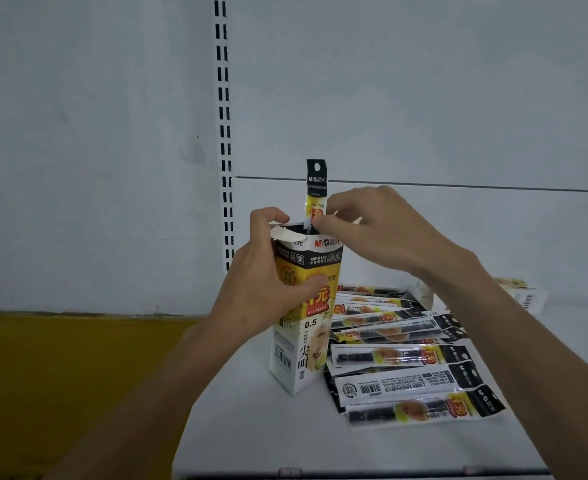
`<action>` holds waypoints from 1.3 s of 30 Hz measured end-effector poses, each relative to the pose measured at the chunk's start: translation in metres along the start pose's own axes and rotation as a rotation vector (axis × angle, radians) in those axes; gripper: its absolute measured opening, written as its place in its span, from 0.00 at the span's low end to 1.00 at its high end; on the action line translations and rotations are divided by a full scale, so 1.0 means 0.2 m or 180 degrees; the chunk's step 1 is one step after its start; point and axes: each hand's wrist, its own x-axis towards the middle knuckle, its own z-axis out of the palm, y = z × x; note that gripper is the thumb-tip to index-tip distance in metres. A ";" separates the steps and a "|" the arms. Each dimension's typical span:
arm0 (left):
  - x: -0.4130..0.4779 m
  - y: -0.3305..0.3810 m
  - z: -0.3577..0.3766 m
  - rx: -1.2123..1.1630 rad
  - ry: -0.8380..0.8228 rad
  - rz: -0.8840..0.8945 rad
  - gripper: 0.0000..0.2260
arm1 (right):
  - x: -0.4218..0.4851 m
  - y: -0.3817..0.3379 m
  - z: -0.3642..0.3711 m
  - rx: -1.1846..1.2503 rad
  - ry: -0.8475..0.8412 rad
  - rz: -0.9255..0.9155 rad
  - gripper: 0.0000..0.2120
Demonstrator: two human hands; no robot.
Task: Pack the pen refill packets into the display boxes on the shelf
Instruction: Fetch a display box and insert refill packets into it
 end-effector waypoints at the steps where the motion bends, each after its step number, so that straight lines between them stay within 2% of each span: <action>1: 0.00 0.00 0.00 0.0018 -0.0019 0.0005 0.29 | 0.01 0.00 -0.02 0.0250 0.0307 0.0068 0.12; 3: 0.00 0.00 0.00 0.0026 -0.0006 -0.0003 0.29 | 0.04 0.01 -0.04 0.0705 0.0769 0.0198 0.08; 4: 0.00 0.00 0.00 0.0030 0.0008 -0.0002 0.29 | 0.06 0.01 -0.05 0.0869 0.0789 0.0266 0.08; 7: 0.00 -0.01 0.00 0.0041 0.0017 -0.0011 0.29 | 0.08 -0.01 -0.03 0.1070 0.0751 0.0336 0.05; 14: -0.03 -0.03 -0.03 -0.0139 0.0088 0.0063 0.33 | 0.02 -0.04 0.09 0.0809 0.0362 0.0252 0.05; 18: -0.02 -0.04 -0.03 -0.0172 0.0126 0.0098 0.37 | 0.01 -0.04 0.09 0.0867 0.0219 0.0387 0.19; 22: -0.03 -0.04 -0.02 -0.0180 0.0188 0.0119 0.38 | -0.04 -0.04 0.14 0.0998 0.0011 0.0495 0.21; 24: -0.03 -0.04 -0.01 -0.0119 0.0253 0.0107 0.36 | -0.06 -0.03 0.15 0.1152 -0.0038 0.0496 0.17; 26: -0.04 -0.04 0.00 -0.0041 0.0327 0.0075 0.33 | -0.07 -0.02 0.16 0.1548 -0.0181 0.0372 0.06; 27: -0.04 -0.05 0.00 -0.0030 0.0368 0.0084 0.31 | -0.09 0.00 0.17 0.1763 -0.0170 0.0302 0.05; 31: -0.05 -0.04 0.00 -0.0031 0.0452 0.0168 0.29 | -0.17 0.09 0.25 0.2202 0.0481 0.0181 0.20; 33: -0.04 -0.03 0.01 0.0011 0.0450 0.0181 0.28 | -0.18 0.10 0.26 0.2113 0.0617 0.0172 0.18; 36: -0.04 -0.02 0.02 0.0052 0.0482 0.0153 0.28 | -0.15 0.09 0.25 0.1585 0.0705 0.0056 0.13; 39: -0.04 -0.01 0.02 0.0053 0.0545 0.0123 0.28 | -0.11 0.07 0.22 0.1015 0.0561 -0.0089 0.15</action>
